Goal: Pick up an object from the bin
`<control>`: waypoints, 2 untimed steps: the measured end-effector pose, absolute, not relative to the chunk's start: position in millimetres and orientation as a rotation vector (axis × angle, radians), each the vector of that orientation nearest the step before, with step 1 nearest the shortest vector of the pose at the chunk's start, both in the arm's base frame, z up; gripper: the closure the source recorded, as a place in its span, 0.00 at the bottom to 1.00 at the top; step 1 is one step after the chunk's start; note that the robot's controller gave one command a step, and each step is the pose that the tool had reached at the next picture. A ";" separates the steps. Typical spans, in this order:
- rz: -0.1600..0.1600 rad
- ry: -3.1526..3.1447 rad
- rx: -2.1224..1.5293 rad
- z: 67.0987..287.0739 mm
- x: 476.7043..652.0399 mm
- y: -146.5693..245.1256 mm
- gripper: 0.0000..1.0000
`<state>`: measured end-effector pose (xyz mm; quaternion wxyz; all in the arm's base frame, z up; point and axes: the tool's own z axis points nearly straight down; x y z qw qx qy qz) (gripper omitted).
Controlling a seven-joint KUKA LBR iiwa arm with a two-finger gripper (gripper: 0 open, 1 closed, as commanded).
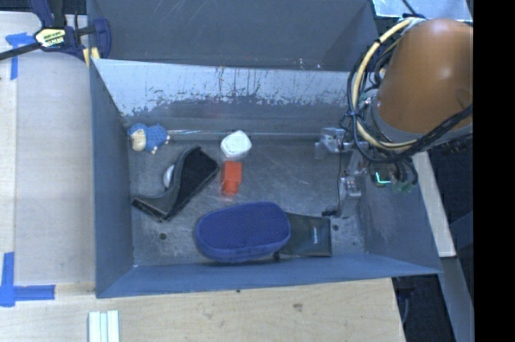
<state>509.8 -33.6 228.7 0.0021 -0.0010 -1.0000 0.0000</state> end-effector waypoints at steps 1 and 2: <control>-0.002 -3.049 0.749 67.8 503.9 -21.7 0.00; 0.001 -3.055 0.749 70.6 505.8 -22.2 1.00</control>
Offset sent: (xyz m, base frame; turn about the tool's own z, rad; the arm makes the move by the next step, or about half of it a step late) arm -0.0052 0.0115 -0.1587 -0.4838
